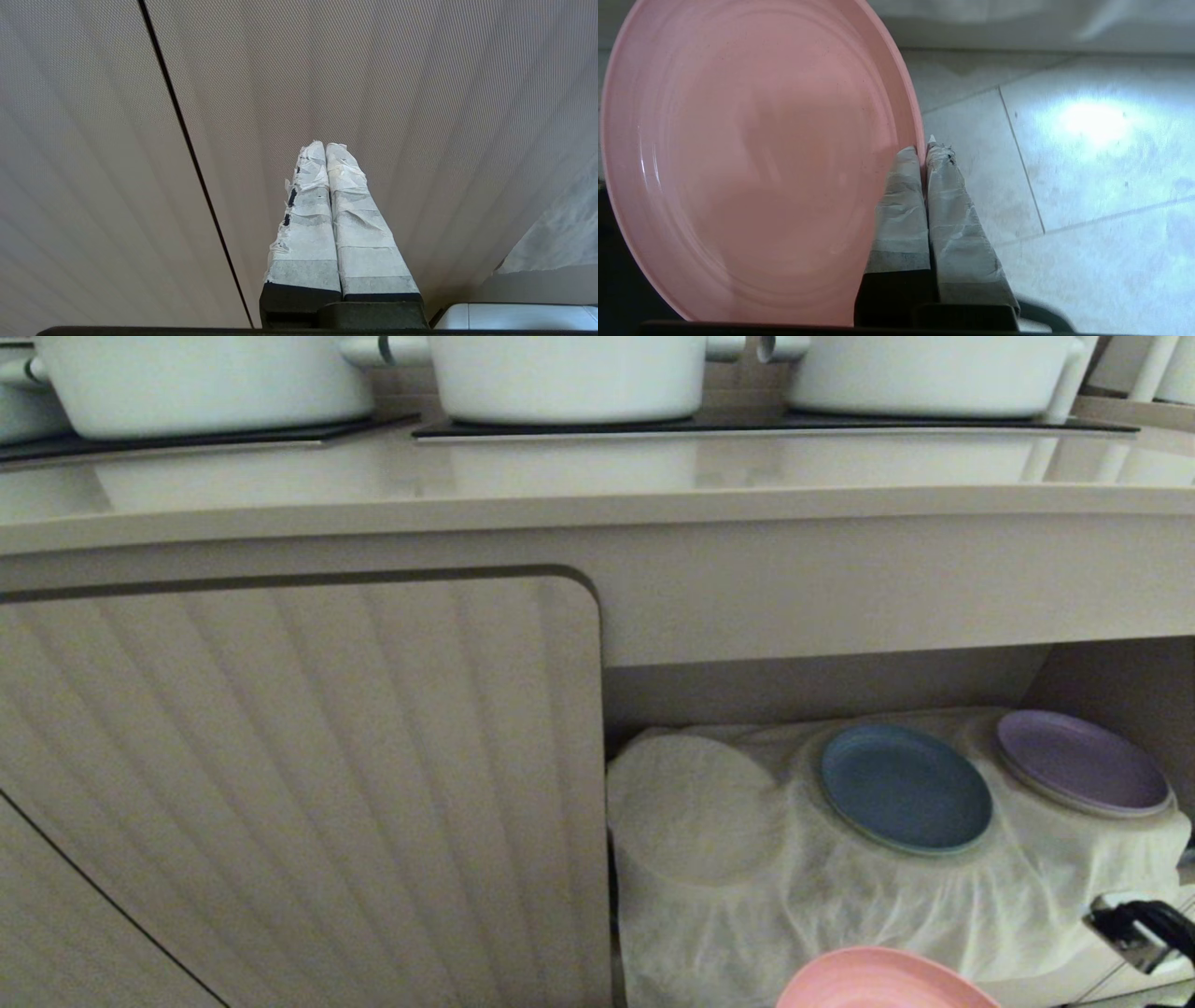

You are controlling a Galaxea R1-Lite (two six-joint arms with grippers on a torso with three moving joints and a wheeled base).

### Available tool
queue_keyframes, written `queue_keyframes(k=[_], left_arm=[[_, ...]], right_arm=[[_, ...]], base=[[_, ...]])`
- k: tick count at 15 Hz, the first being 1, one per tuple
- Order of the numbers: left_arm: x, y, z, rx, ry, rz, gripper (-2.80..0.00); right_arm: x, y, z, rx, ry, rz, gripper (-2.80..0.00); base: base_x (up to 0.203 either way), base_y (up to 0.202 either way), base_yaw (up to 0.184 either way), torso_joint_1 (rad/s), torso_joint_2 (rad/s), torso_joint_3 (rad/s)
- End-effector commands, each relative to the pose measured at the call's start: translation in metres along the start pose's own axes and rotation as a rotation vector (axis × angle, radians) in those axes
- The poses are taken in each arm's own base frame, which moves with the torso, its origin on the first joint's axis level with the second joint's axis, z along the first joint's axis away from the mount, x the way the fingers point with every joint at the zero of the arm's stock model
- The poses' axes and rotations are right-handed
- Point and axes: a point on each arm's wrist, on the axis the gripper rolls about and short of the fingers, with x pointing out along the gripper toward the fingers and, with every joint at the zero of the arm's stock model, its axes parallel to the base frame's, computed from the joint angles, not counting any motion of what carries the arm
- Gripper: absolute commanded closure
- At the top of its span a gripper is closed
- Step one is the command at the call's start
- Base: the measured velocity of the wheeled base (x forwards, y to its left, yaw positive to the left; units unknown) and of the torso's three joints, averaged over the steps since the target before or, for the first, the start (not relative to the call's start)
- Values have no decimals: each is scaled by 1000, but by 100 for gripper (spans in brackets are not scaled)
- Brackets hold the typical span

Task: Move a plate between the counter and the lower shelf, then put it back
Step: Put the plate

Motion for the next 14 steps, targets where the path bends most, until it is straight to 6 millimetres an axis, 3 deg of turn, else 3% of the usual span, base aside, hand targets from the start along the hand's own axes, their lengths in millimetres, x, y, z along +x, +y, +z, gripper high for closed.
queue_keyframes(k=[1, 14], left_arm=[[0, 0, 0, 0, -1, 0, 0], [0, 0, 0, 0, -1, 0, 0]], right_arm=[[-13, -1, -8, 5, -48, 7, 0], [-22, -1, -14, 43, -84, 12, 0]], base=[[0, 0, 0, 0, 0, 0], [0, 0, 0, 0, 0, 0]])
